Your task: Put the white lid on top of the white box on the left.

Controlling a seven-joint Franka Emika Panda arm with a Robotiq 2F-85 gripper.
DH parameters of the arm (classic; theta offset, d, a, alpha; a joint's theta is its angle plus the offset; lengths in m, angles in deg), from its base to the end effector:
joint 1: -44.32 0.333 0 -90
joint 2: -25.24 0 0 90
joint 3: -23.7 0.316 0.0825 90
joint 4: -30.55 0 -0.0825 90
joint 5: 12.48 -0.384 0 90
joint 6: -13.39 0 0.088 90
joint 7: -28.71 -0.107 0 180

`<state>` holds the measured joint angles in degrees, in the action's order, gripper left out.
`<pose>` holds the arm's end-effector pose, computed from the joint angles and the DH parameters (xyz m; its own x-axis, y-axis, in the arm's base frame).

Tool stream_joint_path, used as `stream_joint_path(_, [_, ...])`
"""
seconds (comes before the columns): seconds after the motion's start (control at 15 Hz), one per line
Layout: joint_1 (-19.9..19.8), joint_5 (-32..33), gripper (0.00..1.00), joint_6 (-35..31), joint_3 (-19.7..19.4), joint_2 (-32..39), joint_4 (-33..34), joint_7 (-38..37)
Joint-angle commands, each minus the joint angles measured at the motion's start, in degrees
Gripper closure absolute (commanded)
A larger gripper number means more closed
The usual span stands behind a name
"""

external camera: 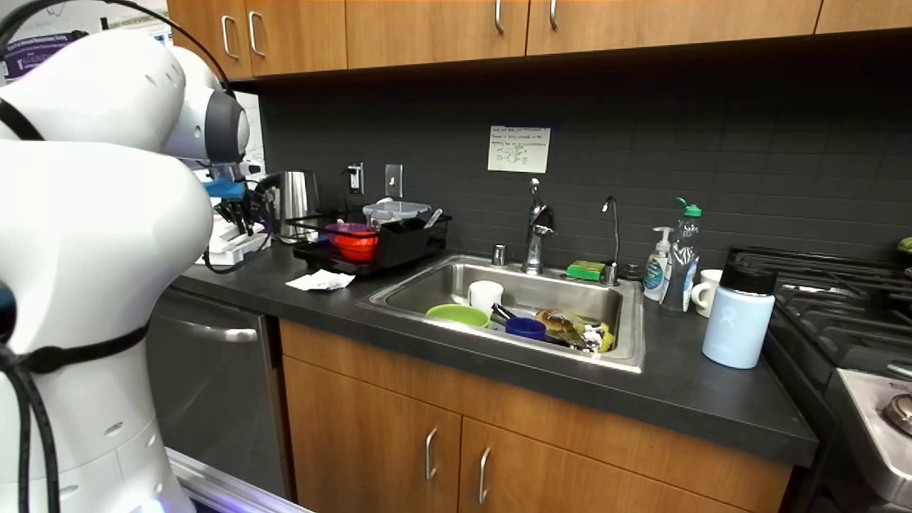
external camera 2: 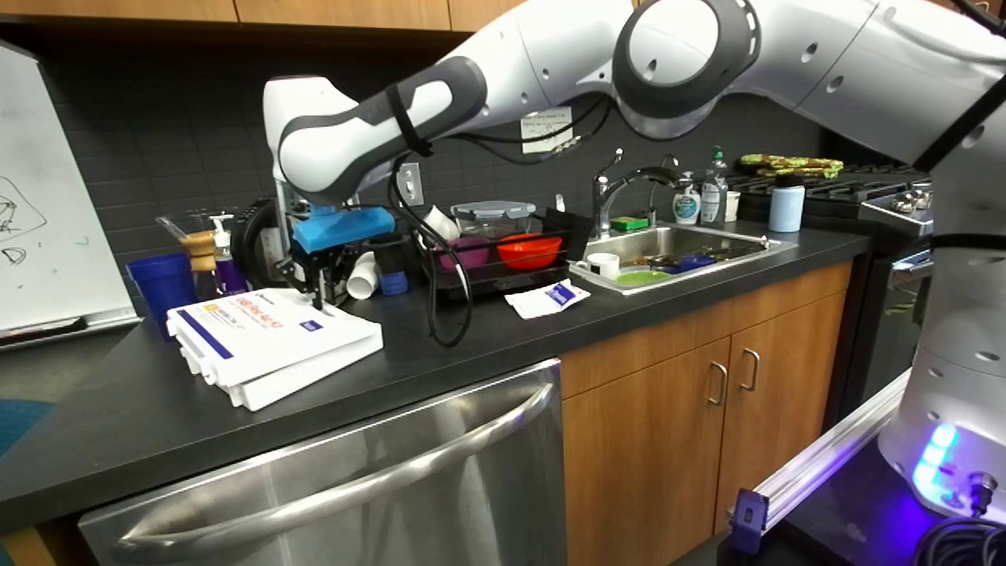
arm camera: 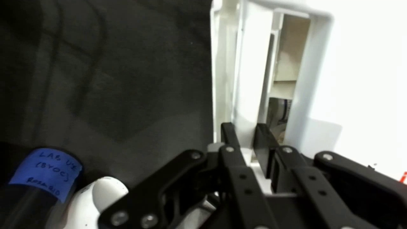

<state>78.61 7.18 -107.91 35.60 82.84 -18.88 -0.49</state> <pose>0.6268 0.5210 0.3251 0.9066 0.3002 0.2967 0.3113 -0.9503 0.0103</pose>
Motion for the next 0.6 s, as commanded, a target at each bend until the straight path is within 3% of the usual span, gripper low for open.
stream_joint_path(0.0, [-0.5, 1.6, 0.95, -1.5, -1.9, -1.9, -1.3, -1.9])
stream_joint_path(0.53, [-0.6, 2.6, 0.95, -2.0, -1.9, -2.6, -2.4, 0.1])
